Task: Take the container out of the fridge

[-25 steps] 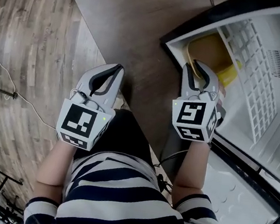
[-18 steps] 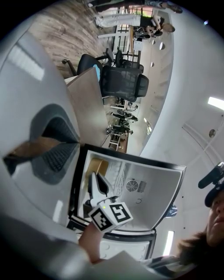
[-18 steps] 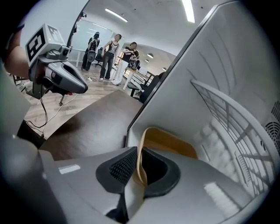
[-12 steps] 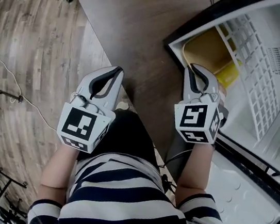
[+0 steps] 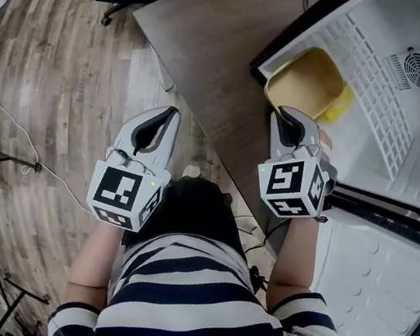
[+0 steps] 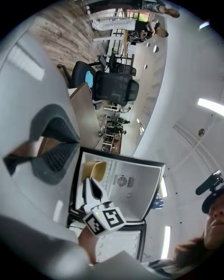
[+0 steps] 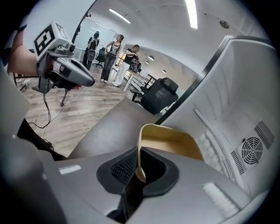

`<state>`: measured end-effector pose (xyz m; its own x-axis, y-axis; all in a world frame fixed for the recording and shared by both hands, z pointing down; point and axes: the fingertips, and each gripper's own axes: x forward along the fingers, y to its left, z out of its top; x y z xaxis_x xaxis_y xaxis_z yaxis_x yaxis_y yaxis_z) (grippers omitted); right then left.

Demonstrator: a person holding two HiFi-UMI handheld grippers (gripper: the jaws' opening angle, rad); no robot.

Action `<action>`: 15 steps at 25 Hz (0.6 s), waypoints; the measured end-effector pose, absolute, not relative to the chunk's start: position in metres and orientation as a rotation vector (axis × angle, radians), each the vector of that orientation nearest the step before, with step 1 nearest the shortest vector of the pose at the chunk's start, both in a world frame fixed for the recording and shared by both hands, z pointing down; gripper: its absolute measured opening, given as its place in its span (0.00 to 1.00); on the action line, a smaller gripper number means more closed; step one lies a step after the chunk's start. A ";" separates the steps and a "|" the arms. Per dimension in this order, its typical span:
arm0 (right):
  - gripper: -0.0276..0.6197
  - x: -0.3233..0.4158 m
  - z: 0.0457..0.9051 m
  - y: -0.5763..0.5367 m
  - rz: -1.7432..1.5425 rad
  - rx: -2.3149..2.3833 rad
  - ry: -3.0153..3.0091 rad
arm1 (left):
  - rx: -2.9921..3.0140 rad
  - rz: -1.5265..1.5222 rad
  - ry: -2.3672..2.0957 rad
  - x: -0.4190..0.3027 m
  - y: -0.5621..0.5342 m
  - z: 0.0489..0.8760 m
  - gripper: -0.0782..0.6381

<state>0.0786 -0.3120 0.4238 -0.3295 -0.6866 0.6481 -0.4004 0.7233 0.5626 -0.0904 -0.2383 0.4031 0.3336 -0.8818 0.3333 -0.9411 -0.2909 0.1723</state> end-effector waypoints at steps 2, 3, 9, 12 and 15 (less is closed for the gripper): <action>0.07 0.073 0.418 -0.298 -0.374 0.839 -1.970 | 2.271 0.233 -1.634 -0.100 -0.229 0.396 0.11; 0.07 0.070 0.415 -0.291 -0.373 0.842 -1.973 | 2.274 0.229 -1.640 -0.104 -0.224 0.392 0.11; 0.07 0.055 0.401 -0.245 -0.349 0.863 -2.013 | 2.280 0.210 -1.661 -0.122 -0.194 0.377 0.11; 0.07 0.052 0.397 -0.223 -0.325 0.876 -2.040 | 2.284 0.201 -1.664 -0.125 -0.181 0.372 0.11; 0.07 0.050 0.392 -0.202 -0.313 0.893 -2.055 | 2.291 0.200 -1.667 -0.127 -0.170 0.367 0.11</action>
